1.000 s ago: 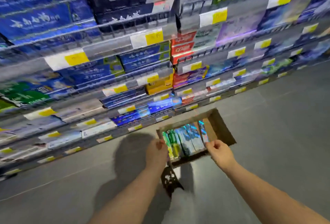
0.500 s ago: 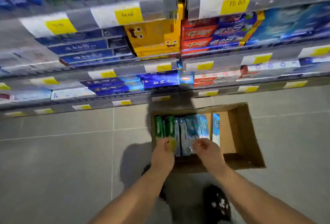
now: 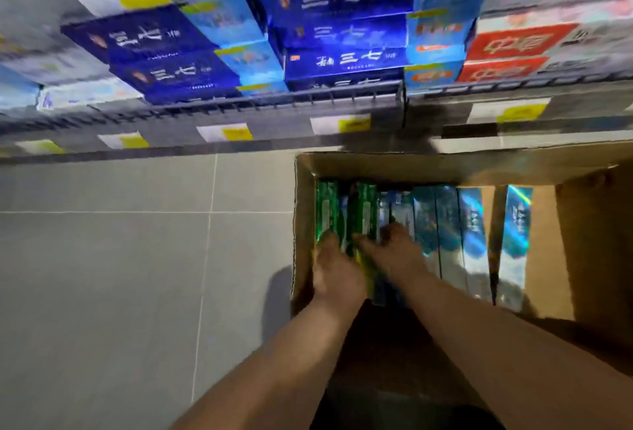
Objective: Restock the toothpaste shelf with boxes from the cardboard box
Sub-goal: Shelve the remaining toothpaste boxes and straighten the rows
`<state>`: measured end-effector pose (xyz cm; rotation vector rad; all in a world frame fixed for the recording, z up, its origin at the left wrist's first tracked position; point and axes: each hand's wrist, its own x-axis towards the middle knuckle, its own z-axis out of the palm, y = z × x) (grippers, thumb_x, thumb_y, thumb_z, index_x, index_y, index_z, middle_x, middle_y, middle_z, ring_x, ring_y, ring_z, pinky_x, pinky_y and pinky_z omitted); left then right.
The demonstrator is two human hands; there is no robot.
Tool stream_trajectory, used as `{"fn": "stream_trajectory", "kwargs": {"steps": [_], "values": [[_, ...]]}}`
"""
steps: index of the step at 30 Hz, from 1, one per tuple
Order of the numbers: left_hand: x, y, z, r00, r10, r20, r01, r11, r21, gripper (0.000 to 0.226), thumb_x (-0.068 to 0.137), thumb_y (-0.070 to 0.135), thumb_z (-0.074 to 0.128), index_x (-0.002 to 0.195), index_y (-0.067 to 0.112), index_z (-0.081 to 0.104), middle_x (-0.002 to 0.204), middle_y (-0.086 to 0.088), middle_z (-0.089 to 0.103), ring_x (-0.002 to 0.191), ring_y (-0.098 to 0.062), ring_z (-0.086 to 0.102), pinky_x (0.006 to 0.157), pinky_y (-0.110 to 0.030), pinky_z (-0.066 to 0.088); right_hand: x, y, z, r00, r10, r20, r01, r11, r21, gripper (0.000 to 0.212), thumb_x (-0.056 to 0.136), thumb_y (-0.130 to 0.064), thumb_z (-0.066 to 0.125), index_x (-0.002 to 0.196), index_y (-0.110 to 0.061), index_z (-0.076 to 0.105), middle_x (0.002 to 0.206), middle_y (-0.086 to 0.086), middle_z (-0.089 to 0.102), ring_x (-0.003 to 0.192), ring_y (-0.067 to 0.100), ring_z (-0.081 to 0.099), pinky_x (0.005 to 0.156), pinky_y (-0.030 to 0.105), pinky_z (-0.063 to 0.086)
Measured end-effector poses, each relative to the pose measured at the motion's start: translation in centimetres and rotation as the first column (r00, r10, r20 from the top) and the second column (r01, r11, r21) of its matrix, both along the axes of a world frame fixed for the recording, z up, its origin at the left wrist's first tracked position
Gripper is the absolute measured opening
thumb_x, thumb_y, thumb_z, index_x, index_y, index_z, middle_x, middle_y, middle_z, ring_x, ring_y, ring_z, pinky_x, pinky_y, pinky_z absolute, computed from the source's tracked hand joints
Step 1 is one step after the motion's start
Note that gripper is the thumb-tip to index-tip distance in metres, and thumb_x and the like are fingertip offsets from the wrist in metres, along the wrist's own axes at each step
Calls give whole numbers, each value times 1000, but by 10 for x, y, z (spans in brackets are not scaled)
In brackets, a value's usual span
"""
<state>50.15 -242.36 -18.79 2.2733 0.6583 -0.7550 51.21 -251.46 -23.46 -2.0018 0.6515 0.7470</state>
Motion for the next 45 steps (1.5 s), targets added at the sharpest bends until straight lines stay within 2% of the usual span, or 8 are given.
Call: {"fn": "stream_trajectory", "kwargs": {"steps": [3, 11, 15, 20, 25, 34, 39, 45], "values": [[6, 4, -10, 1000, -28, 12, 28, 998, 59, 53, 89, 5, 50, 140, 5, 34, 145, -11, 38, 134, -26, 38, 109, -29, 34, 1, 5, -8, 999, 52, -6, -52, 998, 33, 57, 83, -39, 65, 126, -7, 48, 125, 13, 59, 114, 29, 55, 75, 23, 36], [12, -22, -29, 998, -52, 44, 27, 893, 450, 38, 100, 36, 34, 130, 15, 47, 132, -12, 50, 120, -31, 46, 99, -37, 34, -12, -48, 6, 993, -53, 109, 47, 997, 58, 34, 84, -26, 65, 114, -12, 57, 95, -2, 60, 81, 10, 51, 56, 17, 36], [12, -26, -39, 993, -101, -64, 119, 893, 434, 35, 95, 14, 47, 128, 10, 40, 129, -12, 47, 117, -29, 47, 93, -40, 42, -23, -78, 10, 987, -31, 156, 27, 999, 28, 36, 85, -23, 65, 117, -12, 55, 95, -6, 54, 86, 9, 52, 63, 17, 35], [4, -26, -3, 998, 4, -62, 8, 982, 189, 45, 91, 11, 55, 130, 10, 33, 124, -12, 51, 107, -28, 55, 79, -37, 48, -34, -96, 40, 981, -65, 181, 61, 998, 25, 38, 86, -20, 64, 121, -11, 52, 107, -1, 58, 93, 8, 49, 74, 16, 36], [12, -33, 116, 1000, 23, 21, -22, 999, -34, 35, 88, 12, 60, 115, 11, 37, 99, -5, 51, 92, -22, 54, 78, -35, 46, -35, -103, 145, 982, 0, 189, 4, 1000, -22, 32, 84, -21, 65, 113, -10, 57, 99, 1, 60, 86, 12, 52, 62, 22, 38], [36, -12, 396, 971, 130, 201, -99, 983, -156, 40, 78, 17, 67, 113, 5, 50, 100, -6, 59, 94, -21, 58, 73, -26, 39, -13, -102, 422, 963, -38, 267, 32, 999, 27, 41, 79, -31, 70, 116, -21, 56, 99, -3, 62, 95, 19, 61, 79, 28, 46], [52, 32, 544, 904, 216, 369, -156, 970, -186, 40, 71, 18, 72, 106, 4, 59, 94, -3, 64, 91, -20, 64, 76, -25, 47, 8, -82, 566, 889, 59, 453, -61, 998, -11, 18, 74, -36, 70, 90, -35, 60, 96, 0, 66, 88, 19, 60, 79, 35, 47], [57, 100, 690, 751, 353, 558, -222, 931, -291, 39, 74, 12, 74, 100, 11, 45, 98, -5, 60, 88, -19, 60, 75, -25, 44, 38, -27, 706, 750, 218, 624, -185, 976, -118, 37, 77, -28, 72, 111, -17, 61, 104, 3, 66, 93, 21, 59, 74, 31, 42]]}}
